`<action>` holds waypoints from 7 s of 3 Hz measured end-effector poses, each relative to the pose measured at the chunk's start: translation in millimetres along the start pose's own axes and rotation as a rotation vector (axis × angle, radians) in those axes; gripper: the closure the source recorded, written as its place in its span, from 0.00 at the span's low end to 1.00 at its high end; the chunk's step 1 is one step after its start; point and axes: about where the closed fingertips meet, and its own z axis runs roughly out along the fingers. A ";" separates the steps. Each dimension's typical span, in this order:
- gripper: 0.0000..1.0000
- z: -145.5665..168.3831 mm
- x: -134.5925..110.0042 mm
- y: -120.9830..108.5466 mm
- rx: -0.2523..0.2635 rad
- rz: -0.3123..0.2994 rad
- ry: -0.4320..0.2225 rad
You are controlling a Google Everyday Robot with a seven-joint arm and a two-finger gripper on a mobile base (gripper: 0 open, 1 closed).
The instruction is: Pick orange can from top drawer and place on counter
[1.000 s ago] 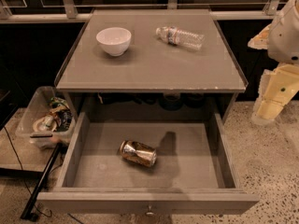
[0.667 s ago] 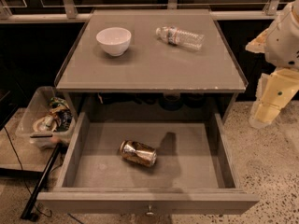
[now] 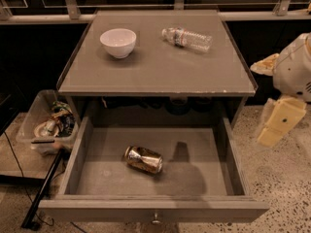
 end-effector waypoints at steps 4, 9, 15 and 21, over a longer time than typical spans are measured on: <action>0.00 74.9 -12.4 2.3 0.104 0.126 -0.265; 0.00 238.8 -47.9 26.3 0.015 0.206 -0.326; 0.00 359.1 -136.3 53.6 -0.103 0.179 -0.371; 1.00 359.4 -137.8 53.5 -0.103 0.177 -0.371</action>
Offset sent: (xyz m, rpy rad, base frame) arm 0.0372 0.0515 -0.1125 0.3688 -0.1529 -0.1415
